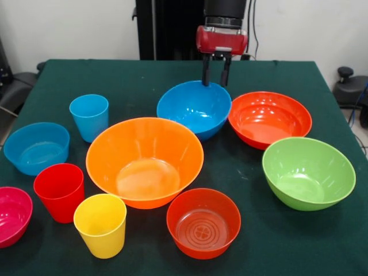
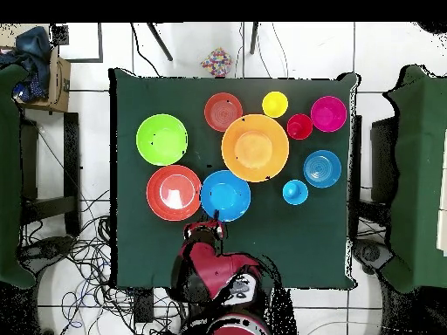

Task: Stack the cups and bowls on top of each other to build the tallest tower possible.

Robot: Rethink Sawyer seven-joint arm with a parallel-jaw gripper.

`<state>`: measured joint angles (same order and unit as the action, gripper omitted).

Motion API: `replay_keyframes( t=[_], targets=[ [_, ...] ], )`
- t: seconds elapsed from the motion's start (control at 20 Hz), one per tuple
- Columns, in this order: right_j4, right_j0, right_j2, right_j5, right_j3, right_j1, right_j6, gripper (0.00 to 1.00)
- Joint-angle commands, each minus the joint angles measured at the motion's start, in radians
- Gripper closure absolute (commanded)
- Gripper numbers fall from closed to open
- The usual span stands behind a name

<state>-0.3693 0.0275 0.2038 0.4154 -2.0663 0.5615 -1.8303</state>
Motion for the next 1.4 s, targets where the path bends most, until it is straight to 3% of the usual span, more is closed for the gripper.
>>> replay_keyframes(
  t=[0.05, 0.65, 1.1, 1.25, 1.4],
  targets=[
    [-0.089, 0.107, -0.156, -0.173, 0.035, 0.008, -0.079, 0.0],
    [-0.086, 0.1, -0.147, -0.172, 0.039, 0.007, -0.082, 0.0],
    [-0.065, 0.056, -0.1, -0.109, 0.08, -0.038, -0.078, 0.0],
    [-0.085, 0.039, -0.085, -0.053, 0.088, -0.036, -0.068, 0.0],
    [-0.155, 0.043, -0.108, -0.065, 0.103, -0.026, -0.028, 0.0]
  ],
)
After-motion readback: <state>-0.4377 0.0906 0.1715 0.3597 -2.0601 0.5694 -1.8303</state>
